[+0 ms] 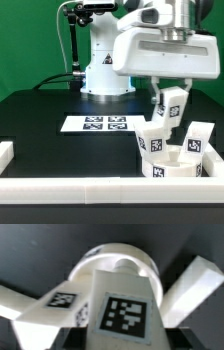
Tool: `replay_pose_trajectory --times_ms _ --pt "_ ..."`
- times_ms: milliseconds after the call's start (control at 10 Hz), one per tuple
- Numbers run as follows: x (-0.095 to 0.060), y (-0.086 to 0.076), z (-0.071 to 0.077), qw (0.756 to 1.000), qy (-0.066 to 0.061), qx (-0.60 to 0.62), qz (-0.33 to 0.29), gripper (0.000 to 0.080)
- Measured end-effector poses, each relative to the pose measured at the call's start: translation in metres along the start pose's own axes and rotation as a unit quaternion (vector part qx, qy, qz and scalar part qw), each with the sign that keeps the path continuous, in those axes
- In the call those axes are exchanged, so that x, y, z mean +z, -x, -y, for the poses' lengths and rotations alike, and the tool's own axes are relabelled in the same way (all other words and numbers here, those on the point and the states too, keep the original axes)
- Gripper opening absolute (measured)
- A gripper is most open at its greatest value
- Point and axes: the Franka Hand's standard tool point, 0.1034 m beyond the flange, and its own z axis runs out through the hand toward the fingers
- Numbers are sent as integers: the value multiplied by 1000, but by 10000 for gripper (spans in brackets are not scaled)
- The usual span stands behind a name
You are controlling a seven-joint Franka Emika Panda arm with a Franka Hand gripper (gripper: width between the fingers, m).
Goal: Assemble stool
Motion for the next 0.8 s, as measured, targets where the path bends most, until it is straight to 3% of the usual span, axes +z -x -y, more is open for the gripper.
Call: replay_pose_trajectory --times_ms 500,800 --pt "3 -4 2 1000 0 -10 -2 327" --pt "7 -9 -7 1000 4 -22 -2 327"
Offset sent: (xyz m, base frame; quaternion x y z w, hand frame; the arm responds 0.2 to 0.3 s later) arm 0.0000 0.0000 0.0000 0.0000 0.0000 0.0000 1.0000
